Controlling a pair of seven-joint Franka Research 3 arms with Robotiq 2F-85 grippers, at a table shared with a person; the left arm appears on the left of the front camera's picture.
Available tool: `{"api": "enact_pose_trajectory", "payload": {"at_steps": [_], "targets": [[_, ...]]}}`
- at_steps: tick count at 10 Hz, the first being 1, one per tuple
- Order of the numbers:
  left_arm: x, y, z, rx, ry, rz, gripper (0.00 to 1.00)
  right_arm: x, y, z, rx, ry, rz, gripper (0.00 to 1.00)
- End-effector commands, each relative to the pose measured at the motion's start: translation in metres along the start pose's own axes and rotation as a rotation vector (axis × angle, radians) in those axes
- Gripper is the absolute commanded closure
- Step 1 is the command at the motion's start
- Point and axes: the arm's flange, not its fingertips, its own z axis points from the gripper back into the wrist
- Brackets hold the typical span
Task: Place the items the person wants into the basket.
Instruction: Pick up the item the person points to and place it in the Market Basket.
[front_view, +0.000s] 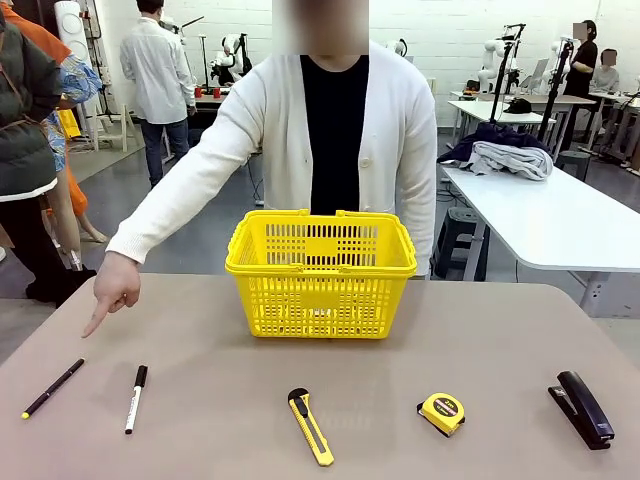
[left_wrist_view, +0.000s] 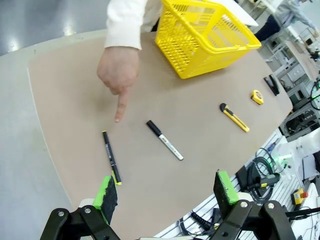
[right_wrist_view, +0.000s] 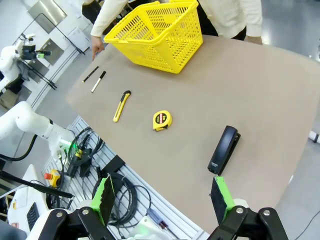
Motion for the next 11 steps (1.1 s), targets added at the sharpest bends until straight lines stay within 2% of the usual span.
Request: {"api": "enact_pose_trajectory", "payload": {"at_steps": [1, 4, 6, 11], "targets": [[-0.004, 0.000, -0.034, 0.154, 0.093, -0.030, 0.00, -0.002, -0.001, -0.003, 0.015, -0.014, 0.013, 0.00], [-0.005, -0.002, -0.064, 0.197, 0.176, -0.101, 0.00, -0.002, -0.001, -0.003, 0.015, -0.014, 0.013, 0.00], [-0.009, -0.003, -0.086, 0.273, 0.220, -0.156, 0.00, -0.002, -0.001, -0.003, 0.015, -0.014, 0.013, 0.00], [-0.018, -0.005, -0.163, 0.336, 0.413, -0.224, 0.00, -0.002, -0.001, -0.003, 0.015, -0.014, 0.013, 0.00]]}}
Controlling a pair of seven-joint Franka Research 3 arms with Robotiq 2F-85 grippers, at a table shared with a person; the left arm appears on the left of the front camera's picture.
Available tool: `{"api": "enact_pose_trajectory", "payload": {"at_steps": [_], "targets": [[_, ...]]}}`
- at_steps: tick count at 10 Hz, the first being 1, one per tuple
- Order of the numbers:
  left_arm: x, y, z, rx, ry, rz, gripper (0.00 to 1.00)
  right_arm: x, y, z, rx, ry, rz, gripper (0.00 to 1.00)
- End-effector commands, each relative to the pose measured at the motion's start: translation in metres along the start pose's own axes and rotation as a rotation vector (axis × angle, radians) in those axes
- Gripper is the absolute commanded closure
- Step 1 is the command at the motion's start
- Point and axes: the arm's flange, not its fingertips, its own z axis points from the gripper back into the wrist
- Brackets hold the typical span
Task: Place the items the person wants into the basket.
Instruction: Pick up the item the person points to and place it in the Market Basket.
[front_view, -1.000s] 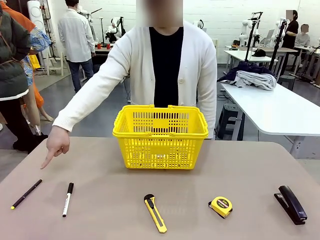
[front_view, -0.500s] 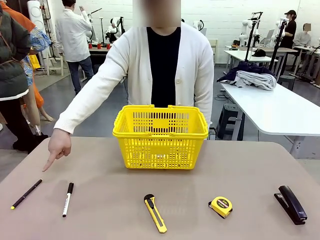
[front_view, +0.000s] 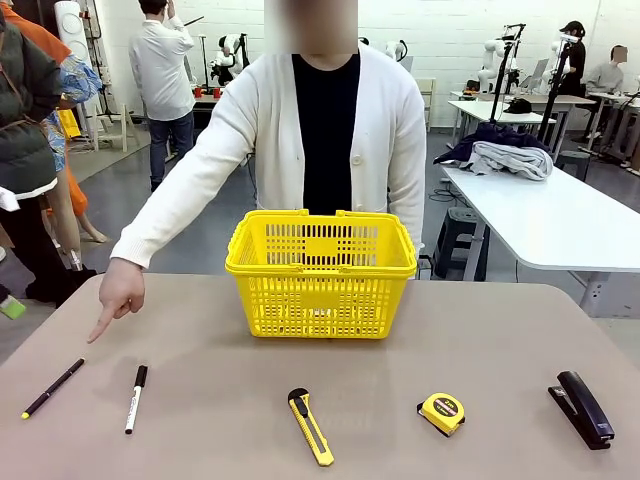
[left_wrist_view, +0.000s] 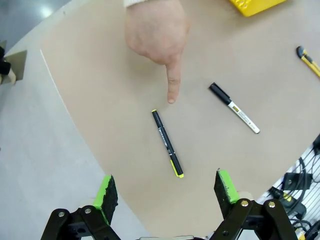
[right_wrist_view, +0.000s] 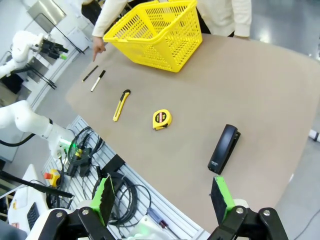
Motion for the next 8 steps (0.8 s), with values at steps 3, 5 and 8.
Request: {"api": "enact_pose_trajectory", "payload": {"at_steps": [3, 5, 8], "targets": [[-0.040, -0.048, -0.081, 0.110, 0.065, 0.064, 0.00, -0.001, 0.000, -0.003, 0.016, -0.019, 0.018, 0.00], [-0.040, -0.051, -0.083, 0.039, -0.004, 0.099, 0.00, -0.001, 0.000, -0.003, 0.016, -0.019, 0.018, 0.00], [0.020, 0.008, -0.058, 0.067, 0.059, 0.054, 0.00, -0.001, 0.000, -0.003, 0.016, -0.019, 0.018, 0.00]]}}
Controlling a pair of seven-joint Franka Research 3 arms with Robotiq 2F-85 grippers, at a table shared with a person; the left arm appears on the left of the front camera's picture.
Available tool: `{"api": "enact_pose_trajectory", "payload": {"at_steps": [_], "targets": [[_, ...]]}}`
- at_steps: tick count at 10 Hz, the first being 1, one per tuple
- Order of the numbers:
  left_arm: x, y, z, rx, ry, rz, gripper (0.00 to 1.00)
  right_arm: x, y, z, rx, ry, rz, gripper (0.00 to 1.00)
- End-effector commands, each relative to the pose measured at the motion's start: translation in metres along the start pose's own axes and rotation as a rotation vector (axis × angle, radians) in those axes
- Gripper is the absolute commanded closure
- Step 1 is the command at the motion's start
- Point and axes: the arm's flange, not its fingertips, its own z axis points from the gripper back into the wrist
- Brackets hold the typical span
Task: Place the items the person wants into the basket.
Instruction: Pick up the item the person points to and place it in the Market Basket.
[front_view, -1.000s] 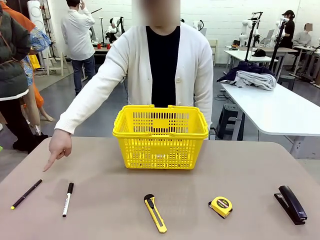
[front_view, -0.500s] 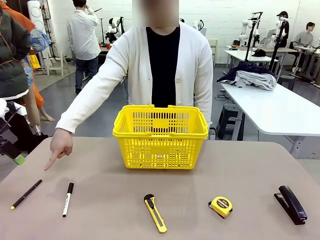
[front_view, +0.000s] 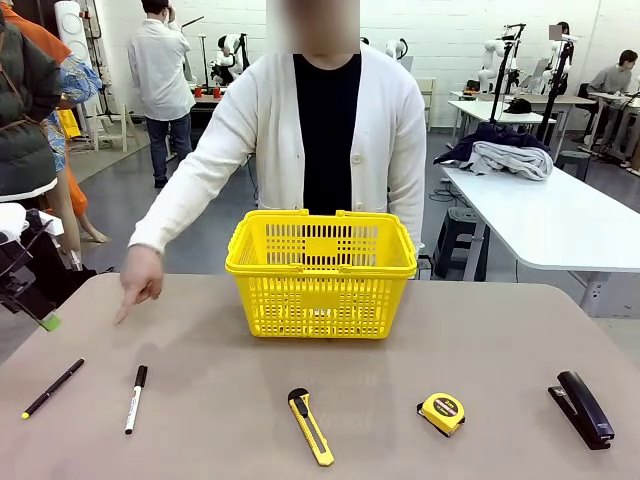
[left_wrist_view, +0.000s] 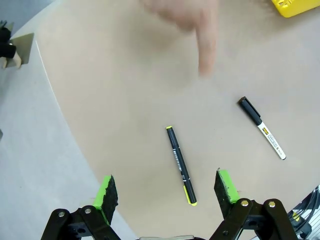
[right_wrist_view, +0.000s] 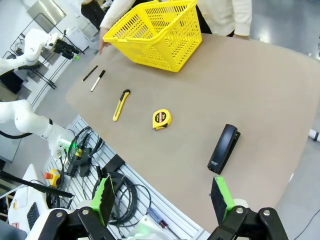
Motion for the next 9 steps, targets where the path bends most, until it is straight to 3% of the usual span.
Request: {"api": "enact_pose_trajectory", "payload": {"at_steps": [1, 2, 3, 5, 9], "targets": [[-0.003, 0.002, 0.003, 0.007, 0.007, -0.009, 0.00, -0.001, 0.000, -0.002, 0.017, -0.020, 0.018, 0.00], [0.000, 0.000, 0.000, 0.000, 0.000, 0.000, 0.00, -0.001, 0.000, -0.002, 0.017, -0.020, 0.018, 0.00], [0.000, -0.016, -0.025, 0.000, 0.094, -0.053, 0.00, -0.001, 0.000, -0.002, 0.017, -0.020, 0.018, 0.00], [-0.002, -0.032, -0.061, 0.041, 0.180, -0.098, 0.00, -0.001, 0.000, -0.002, 0.017, -0.020, 0.018, 0.00], [-0.010, -0.043, -0.097, 0.096, 0.227, -0.050, 0.00, -0.001, 0.000, -0.002, 0.017, -0.020, 0.018, 0.00]]}}
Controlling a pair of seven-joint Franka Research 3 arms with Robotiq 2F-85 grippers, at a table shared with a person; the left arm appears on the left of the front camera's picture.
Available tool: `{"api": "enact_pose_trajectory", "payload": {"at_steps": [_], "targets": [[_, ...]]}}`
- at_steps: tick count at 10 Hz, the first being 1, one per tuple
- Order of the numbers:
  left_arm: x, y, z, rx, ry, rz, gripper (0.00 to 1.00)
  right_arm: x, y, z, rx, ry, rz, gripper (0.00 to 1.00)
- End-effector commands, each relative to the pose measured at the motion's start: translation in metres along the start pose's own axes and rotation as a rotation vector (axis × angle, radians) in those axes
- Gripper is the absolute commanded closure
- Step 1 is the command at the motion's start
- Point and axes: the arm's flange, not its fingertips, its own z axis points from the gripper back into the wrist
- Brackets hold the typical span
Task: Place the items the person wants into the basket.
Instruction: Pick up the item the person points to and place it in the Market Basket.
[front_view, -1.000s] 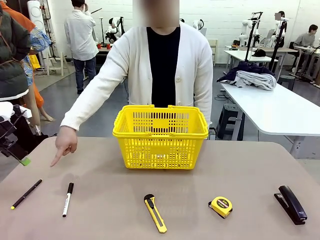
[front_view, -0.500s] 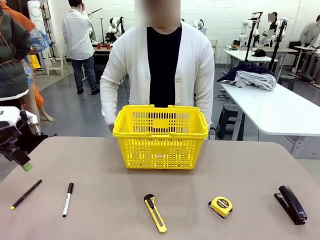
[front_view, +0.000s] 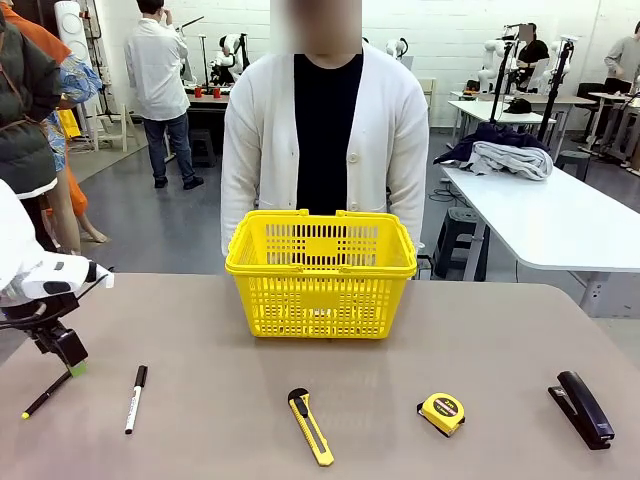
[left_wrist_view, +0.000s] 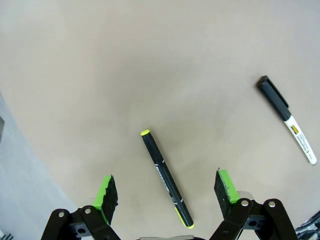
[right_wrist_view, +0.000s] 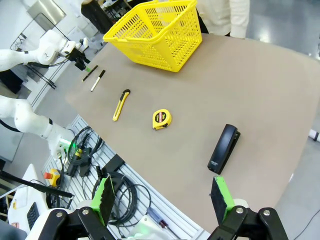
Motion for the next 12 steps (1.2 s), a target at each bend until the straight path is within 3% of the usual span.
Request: {"api": "enact_pose_trajectory", "payload": {"at_steps": [1, 7, 8, 9, 10, 12], "targets": [[-0.020, -0.014, -0.011, 0.052, 0.004, 0.051, 0.00, -0.001, 0.000, -0.002, 0.017, -0.020, 0.017, 0.00], [-0.024, -0.004, -0.022, -0.008, 0.006, 0.092, 0.00, -0.001, 0.000, -0.002, 0.017, -0.020, 0.017, 0.00], [-0.024, -0.003, -0.022, 0.000, -0.005, 0.085, 0.44, -0.001, 0.000, -0.002, 0.017, -0.020, 0.017, 0.00], [-0.024, -0.002, -0.022, -0.002, 0.002, 0.086, 0.58, -0.001, 0.000, -0.002, 0.017, -0.020, 0.017, 0.00], [-0.023, -0.001, -0.023, -0.009, 0.007, 0.085, 1.00, -0.001, 0.000, -0.002, 0.017, -0.020, 0.017, 0.00], [-0.021, -0.001, -0.022, -0.006, 0.012, 0.085, 1.00, -0.001, 0.000, -0.002, 0.017, -0.020, 0.017, 0.00]]}}
